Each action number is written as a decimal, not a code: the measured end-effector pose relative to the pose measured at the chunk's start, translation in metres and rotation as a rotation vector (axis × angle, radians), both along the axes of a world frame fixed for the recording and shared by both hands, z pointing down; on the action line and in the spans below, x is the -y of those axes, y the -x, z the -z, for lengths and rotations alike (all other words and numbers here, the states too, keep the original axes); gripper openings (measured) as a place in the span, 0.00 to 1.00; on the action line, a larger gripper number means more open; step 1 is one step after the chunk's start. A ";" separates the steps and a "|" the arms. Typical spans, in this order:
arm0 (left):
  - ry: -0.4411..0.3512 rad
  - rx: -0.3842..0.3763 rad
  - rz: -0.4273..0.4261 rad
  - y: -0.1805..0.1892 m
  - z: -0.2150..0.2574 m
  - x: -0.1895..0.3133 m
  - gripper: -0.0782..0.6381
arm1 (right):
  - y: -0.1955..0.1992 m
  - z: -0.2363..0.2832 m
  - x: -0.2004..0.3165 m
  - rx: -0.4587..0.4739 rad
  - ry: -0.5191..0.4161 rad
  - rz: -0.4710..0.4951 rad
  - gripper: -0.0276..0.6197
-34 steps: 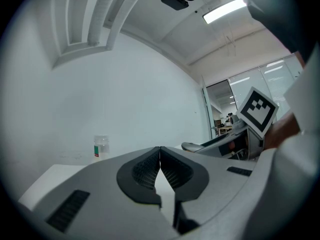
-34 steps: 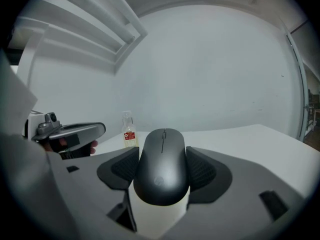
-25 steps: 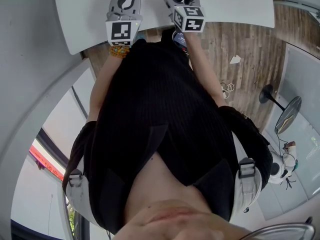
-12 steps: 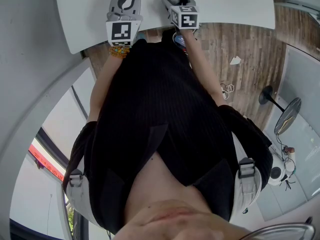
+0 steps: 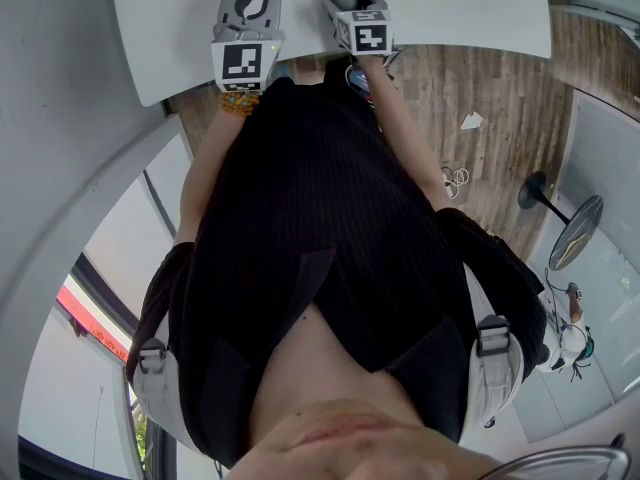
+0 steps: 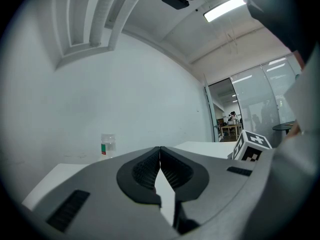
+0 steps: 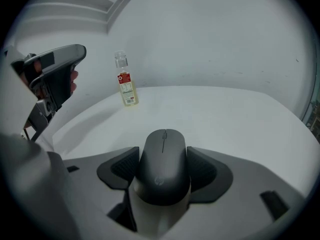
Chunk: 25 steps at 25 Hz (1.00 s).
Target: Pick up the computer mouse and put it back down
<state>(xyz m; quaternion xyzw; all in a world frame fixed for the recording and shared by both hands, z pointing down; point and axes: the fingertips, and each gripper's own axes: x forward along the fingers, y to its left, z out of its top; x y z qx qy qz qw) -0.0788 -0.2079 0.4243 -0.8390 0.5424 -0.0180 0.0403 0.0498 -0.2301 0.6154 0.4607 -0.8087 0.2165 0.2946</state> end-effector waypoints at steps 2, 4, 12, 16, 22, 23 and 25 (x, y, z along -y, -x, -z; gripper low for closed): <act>0.004 -0.003 0.002 0.001 -0.001 0.000 0.13 | 0.001 -0.001 0.000 -0.011 0.008 0.004 0.48; 0.006 -0.008 0.003 0.001 -0.002 0.001 0.13 | 0.002 -0.002 0.000 -0.016 0.014 0.011 0.48; 0.007 -0.014 -0.011 -0.004 -0.003 0.003 0.13 | 0.006 -0.001 -0.001 0.015 0.011 0.073 0.48; 0.014 -0.016 -0.022 -0.006 -0.004 0.003 0.13 | 0.007 0.007 -0.001 0.081 -0.022 0.086 0.48; 0.013 -0.017 -0.035 -0.010 -0.004 0.003 0.13 | 0.006 0.027 -0.002 0.092 -0.121 0.107 0.48; 0.013 -0.018 -0.038 -0.011 -0.004 0.003 0.13 | 0.007 0.032 -0.002 0.105 -0.138 0.109 0.48; 0.011 -0.018 -0.043 -0.013 -0.004 0.002 0.13 | 0.009 0.045 -0.001 0.121 -0.180 0.112 0.48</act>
